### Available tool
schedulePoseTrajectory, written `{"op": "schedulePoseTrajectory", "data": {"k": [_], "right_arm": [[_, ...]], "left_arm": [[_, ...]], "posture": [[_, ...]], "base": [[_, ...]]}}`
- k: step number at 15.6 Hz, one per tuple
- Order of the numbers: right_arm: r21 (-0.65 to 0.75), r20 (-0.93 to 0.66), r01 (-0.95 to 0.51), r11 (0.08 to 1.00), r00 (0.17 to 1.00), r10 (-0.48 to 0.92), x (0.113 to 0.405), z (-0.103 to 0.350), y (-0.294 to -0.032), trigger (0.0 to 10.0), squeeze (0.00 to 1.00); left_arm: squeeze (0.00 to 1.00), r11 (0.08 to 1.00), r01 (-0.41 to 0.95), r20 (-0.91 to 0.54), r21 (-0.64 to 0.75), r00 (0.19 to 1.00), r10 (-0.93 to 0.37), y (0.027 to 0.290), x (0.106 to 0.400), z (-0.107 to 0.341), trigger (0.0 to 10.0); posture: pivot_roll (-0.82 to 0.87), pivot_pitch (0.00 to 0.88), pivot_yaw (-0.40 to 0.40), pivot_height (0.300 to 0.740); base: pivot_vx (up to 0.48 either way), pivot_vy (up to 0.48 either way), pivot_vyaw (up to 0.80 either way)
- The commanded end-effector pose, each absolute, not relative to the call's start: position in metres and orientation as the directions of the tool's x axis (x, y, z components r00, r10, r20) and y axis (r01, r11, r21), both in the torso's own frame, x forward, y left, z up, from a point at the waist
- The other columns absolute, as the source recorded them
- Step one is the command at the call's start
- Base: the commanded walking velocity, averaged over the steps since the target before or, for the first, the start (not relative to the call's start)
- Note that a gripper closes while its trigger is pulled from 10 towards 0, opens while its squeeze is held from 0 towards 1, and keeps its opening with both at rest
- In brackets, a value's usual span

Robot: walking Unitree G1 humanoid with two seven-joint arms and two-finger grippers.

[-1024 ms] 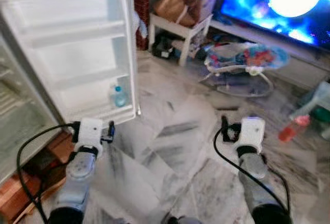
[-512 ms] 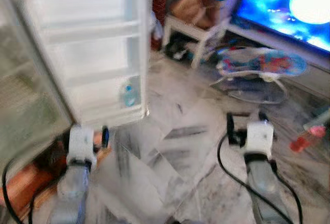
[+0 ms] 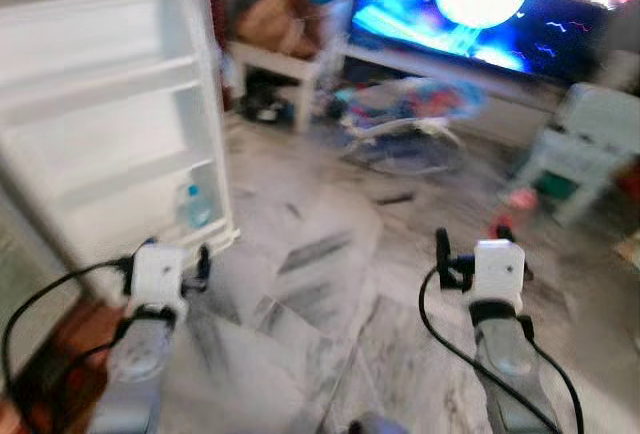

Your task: Restocking fridge

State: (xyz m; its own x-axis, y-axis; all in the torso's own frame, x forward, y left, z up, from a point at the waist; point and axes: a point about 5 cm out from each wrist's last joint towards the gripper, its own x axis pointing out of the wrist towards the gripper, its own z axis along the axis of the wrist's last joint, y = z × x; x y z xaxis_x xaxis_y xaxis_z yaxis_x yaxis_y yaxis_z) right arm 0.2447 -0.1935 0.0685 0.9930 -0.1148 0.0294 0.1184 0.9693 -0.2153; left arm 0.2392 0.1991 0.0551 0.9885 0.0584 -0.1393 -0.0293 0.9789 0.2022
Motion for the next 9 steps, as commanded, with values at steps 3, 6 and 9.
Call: {"op": "schedulePoseTrajectory", "data": {"k": [3,6,9], "right_arm": [[-0.220,0.025,0.135,0.966,0.991,-0.133,0.2455,0.0706,-0.1979,10.0,0.00],[-0.214,0.020,0.136,0.967,0.991,-0.135,0.2460,0.0700,-0.1961,10.0,0.00],[-0.208,0.014,0.136,0.969,0.991,-0.136,0.2479,0.0700,-0.1949,10.0,0.00]], "left_arm": [[0.00,0.981,0.011,-0.143,0.194,0.990,0.017,0.1858,0.2438,0.0568,10.0],[0.00,0.977,0.029,-0.133,0.213,0.991,-0.001,0.1848,0.2463,0.0586,10.0],[0.00,0.977,0.054,-0.127,0.205,0.992,-0.028,0.1808,0.2477,0.0597,10.0]], "posture": [[0.11,0.031,-0.038,0.740],[0.11,0.032,-0.036,0.740],[0.11,0.029,-0.036,0.740]], "base": [[0.000,0.000,-0.80],[0.000,0.000,-0.80],[0.000,0.000,-0.38]]}}
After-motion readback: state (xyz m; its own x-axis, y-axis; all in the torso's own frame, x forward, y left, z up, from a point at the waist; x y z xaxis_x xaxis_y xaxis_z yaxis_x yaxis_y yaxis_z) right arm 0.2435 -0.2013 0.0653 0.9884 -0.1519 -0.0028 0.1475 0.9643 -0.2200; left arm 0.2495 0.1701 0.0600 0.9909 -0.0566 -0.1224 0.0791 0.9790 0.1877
